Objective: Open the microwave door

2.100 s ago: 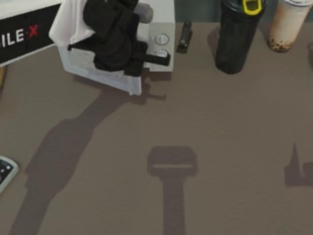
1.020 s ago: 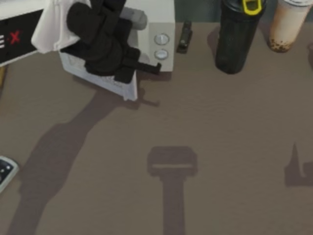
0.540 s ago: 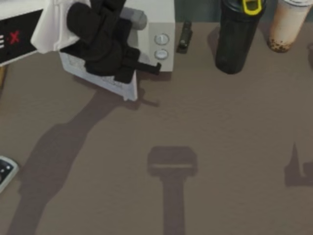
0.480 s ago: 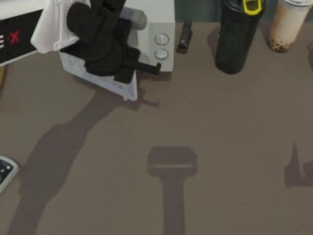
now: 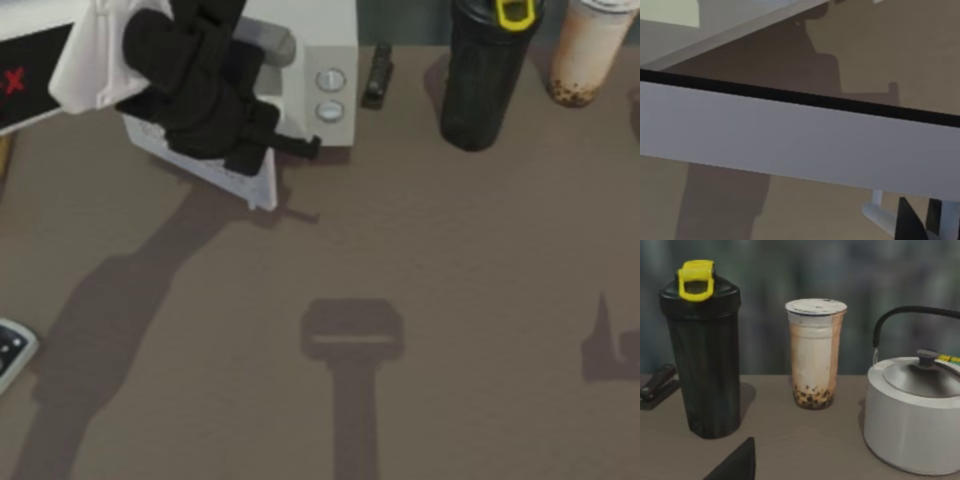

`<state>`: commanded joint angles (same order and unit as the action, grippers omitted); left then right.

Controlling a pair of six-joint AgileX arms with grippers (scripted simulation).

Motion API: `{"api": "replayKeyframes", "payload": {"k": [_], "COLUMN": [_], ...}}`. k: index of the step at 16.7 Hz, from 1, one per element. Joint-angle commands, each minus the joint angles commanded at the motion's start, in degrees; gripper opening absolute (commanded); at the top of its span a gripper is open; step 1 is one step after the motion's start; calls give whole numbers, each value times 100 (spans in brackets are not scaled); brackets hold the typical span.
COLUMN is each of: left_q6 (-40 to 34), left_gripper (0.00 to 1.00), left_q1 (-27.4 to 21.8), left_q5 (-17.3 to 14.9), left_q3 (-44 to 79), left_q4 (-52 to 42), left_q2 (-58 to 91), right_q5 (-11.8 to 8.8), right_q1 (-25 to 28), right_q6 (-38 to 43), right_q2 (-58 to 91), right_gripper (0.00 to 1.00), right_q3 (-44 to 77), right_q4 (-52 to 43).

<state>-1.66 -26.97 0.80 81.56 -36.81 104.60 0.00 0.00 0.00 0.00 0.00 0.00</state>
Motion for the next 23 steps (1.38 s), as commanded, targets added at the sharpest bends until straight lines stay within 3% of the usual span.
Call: {"api": "replayKeyframes", "payload": {"k": [5, 23], "left_q6": [480, 480], "left_gripper": [0, 0], "left_q1": [162, 162], "left_q5": [-252, -252], "left_q3": [-298, -298], "left_q4": [67, 67], "left_q2": [-253, -253], "right_q5": [0, 0], "right_q1": [0, 0], "right_q6": [0, 0], "right_q2": [0, 0], "right_gripper": [100, 100], "right_q3": [0, 0], "right_q4": [0, 0]}}
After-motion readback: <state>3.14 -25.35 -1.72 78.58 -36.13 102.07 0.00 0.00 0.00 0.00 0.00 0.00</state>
